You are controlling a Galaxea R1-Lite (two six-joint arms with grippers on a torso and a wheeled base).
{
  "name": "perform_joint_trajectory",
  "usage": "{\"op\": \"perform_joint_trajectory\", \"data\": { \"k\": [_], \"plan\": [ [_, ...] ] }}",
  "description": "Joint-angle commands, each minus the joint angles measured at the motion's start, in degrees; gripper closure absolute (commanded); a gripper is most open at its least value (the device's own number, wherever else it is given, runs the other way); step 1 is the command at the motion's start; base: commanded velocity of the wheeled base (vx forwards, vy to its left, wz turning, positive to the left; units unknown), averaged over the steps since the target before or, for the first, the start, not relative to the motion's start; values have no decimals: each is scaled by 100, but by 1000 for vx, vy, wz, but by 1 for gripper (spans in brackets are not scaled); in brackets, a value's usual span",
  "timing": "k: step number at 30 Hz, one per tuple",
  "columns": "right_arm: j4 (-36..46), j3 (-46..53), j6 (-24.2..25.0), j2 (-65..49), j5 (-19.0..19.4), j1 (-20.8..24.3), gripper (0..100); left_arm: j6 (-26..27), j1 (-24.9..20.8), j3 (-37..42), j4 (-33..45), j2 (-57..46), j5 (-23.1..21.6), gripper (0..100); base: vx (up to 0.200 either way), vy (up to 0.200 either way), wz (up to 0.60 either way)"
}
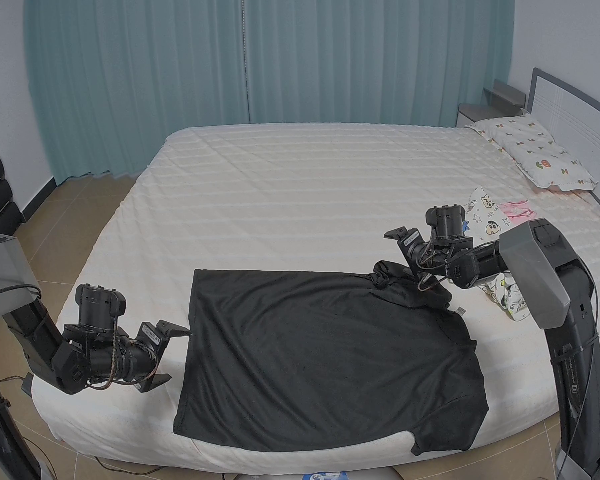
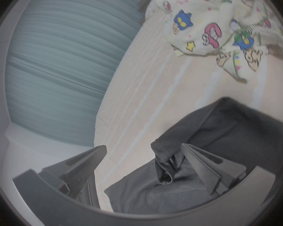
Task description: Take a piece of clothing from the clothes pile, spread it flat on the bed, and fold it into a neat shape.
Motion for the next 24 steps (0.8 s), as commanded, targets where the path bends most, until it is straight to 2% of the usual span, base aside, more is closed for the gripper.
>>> {"op": "perform_joint_trajectory", "data": {
  "k": [1, 11, 17, 24],
  "plan": [
    [287, -546, 182, 500, -19, 30, 0, -2, -6, -1, -2, 5, 7, 0, 0, 0, 0],
    [340, -511, 393, 447, -19, 39, 0, 6, -6, -1, -2, 5, 7, 0, 0, 0, 0],
    [340, -563, 701, 447, 25, 39, 0, 6, 3, -1, -2, 5, 7, 0, 0, 0, 0],
    [243, -607, 718, 544, 8, 100, 0, 6, -6, -1, -2, 14, 7, 0, 0, 0, 0]
  ]
}}
